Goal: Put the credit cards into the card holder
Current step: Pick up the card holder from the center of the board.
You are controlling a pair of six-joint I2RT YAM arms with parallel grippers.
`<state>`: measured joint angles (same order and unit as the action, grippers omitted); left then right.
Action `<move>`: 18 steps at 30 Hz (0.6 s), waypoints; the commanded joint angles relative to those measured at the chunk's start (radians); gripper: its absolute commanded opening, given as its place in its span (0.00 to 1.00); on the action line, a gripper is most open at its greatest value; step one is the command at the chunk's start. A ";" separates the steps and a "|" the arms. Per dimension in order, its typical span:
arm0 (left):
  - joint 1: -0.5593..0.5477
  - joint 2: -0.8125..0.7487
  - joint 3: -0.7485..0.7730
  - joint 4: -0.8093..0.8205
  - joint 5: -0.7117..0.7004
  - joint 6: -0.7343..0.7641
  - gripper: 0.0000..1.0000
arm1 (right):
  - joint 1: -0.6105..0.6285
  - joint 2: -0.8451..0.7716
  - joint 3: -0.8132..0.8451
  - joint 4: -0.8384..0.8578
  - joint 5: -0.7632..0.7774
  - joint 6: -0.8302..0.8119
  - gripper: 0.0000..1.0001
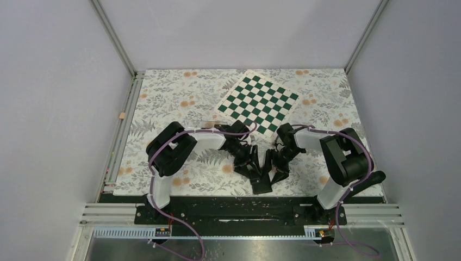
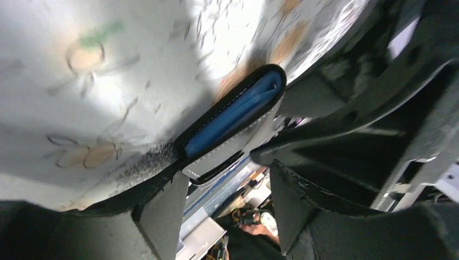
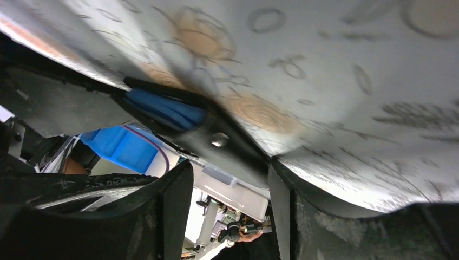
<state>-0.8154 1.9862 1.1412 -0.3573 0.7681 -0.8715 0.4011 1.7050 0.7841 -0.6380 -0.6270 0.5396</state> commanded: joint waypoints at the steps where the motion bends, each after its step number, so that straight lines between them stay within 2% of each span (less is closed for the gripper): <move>1: 0.037 0.032 0.066 0.150 -0.002 -0.065 0.56 | 0.008 0.006 -0.018 0.144 -0.124 0.010 0.58; 4: 0.045 0.050 0.101 0.148 0.024 -0.066 0.54 | 0.007 -0.013 -0.023 0.241 -0.174 0.048 0.53; 11: 0.078 0.015 0.090 0.080 -0.001 -0.008 0.53 | 0.008 -0.100 -0.025 0.365 -0.168 0.146 0.16; 14: 0.092 -0.019 0.089 0.030 -0.022 0.039 0.59 | 0.007 -0.149 -0.013 0.368 -0.152 0.162 0.02; 18: 0.108 -0.072 0.119 -0.082 -0.093 0.127 0.73 | 0.006 -0.188 0.035 0.333 -0.151 0.169 0.00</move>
<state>-0.7101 2.0060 1.2186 -0.3161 0.7227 -0.8356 0.4068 1.5761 0.7490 -0.3836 -0.7666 0.6750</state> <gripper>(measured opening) 0.675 0.050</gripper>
